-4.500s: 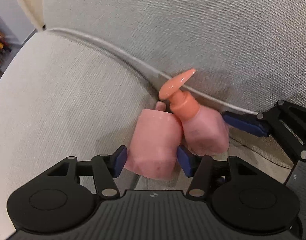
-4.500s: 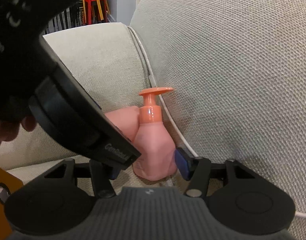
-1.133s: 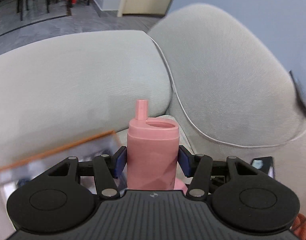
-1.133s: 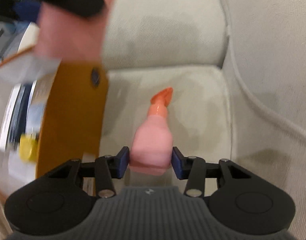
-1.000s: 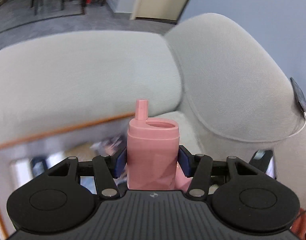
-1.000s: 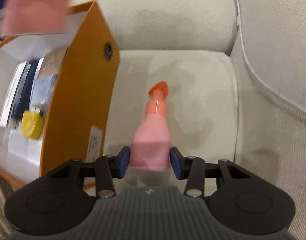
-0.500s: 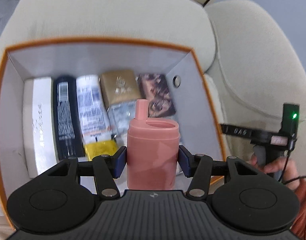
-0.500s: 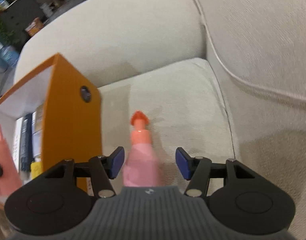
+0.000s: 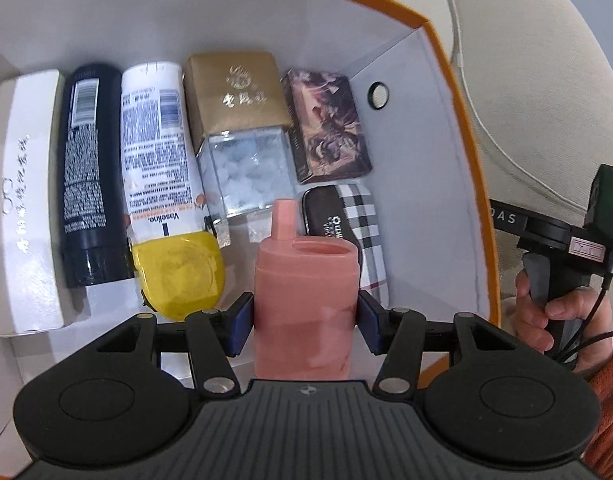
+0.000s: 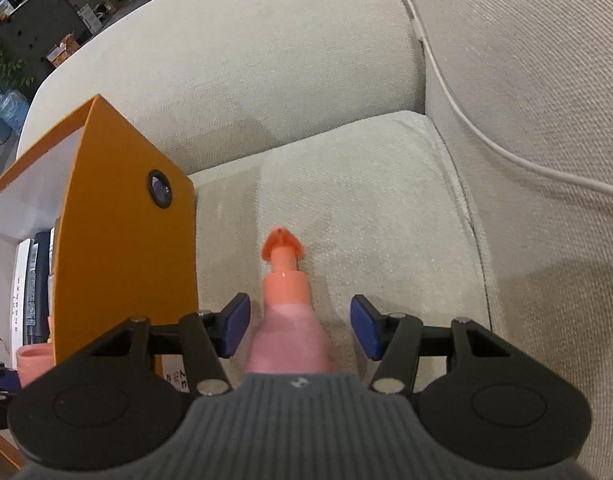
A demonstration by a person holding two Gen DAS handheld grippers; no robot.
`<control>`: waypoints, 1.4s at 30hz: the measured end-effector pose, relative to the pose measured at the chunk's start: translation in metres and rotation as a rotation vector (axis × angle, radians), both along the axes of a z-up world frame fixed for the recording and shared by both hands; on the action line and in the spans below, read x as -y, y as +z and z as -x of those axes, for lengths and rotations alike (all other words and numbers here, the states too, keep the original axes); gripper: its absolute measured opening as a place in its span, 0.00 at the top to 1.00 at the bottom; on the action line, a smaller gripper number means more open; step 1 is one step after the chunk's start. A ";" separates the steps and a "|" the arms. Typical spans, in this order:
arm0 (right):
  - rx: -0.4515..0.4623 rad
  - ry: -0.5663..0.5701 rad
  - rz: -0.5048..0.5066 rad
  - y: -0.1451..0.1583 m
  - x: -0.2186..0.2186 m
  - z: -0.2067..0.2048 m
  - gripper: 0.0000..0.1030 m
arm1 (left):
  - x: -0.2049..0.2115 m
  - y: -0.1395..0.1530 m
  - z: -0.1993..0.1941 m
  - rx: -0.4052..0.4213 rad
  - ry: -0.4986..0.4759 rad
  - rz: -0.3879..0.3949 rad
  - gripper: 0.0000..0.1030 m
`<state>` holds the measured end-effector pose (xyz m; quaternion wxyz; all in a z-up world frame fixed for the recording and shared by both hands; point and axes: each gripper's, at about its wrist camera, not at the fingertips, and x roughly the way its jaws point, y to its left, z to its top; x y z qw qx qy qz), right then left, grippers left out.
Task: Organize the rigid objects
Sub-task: 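Lower the pink cup bottle into the box with the left tool while the right tool lowers the pump bottle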
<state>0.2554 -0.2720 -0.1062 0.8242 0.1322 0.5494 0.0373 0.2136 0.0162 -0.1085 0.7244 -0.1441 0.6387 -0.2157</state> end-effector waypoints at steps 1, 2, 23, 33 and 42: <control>0.001 0.003 0.003 -0.001 -0.001 -0.001 0.46 | 0.001 -0.002 -0.002 -0.006 0.003 0.004 0.40; 0.002 0.005 0.004 -0.001 -0.001 -0.002 0.46 | 0.002 -0.004 -0.004 -0.012 0.006 0.010 0.40; 0.035 0.024 0.036 0.013 -0.002 0.007 0.75 | -0.008 0.029 0.018 0.135 0.029 0.022 0.50; 0.121 0.032 0.024 0.052 -0.001 0.040 0.76 | 0.003 0.032 0.020 0.199 0.030 0.006 0.76; 0.310 0.096 -0.026 0.129 -0.017 0.063 0.76 | -0.017 0.032 0.024 0.195 0.104 -0.022 0.85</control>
